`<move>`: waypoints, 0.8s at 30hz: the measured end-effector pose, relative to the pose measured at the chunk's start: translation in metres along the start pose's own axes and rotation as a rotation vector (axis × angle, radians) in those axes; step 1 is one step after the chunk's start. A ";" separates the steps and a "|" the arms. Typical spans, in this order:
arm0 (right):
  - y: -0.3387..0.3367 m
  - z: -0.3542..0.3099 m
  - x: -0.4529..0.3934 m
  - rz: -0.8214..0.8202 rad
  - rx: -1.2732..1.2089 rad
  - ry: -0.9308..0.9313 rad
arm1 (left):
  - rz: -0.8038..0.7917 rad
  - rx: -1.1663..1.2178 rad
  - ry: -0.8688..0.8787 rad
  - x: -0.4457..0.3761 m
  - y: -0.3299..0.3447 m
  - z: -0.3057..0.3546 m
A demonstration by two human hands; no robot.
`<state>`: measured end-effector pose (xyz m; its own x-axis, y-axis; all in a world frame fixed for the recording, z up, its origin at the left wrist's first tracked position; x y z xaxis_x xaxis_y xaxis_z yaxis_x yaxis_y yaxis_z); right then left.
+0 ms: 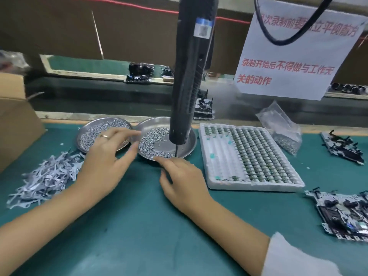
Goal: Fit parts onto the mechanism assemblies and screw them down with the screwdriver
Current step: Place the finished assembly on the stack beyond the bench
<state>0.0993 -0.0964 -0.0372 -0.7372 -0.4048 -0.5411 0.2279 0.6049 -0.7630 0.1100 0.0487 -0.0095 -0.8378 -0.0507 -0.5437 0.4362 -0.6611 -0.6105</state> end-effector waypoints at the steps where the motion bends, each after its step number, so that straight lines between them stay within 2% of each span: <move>1: 0.000 0.004 0.000 0.022 -0.009 0.009 | -0.023 -0.027 0.016 -0.014 0.003 0.002; 5: -0.012 0.017 0.003 0.147 -0.075 0.040 | -0.164 -0.105 0.075 -0.084 0.049 0.019; 11: -0.013 0.017 0.003 0.144 -0.100 0.006 | -0.426 -0.116 -0.051 -0.149 0.155 0.017; 14: -0.011 0.019 0.003 0.140 -0.127 0.016 | -0.370 -0.115 -0.129 -0.162 0.171 0.005; 20: -0.012 0.023 0.001 0.152 -0.179 0.034 | -0.202 -0.285 -0.005 -0.172 0.163 0.021; 24: -0.016 0.024 0.002 0.190 -0.174 0.041 | -0.106 -0.265 -0.053 -0.170 0.134 0.017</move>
<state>0.1093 -0.1231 -0.0342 -0.7176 -0.2471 -0.6512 0.2539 0.7778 -0.5749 0.3051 -0.0444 0.0105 -0.8961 -0.0357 -0.4423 0.4103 -0.4466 -0.7951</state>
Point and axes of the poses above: each hand's wrist, its own x-axis away from the middle knuckle, its own y-axis out of the palm, z = x × y, the point moved 10 cm from there along -x, towards the middle knuckle
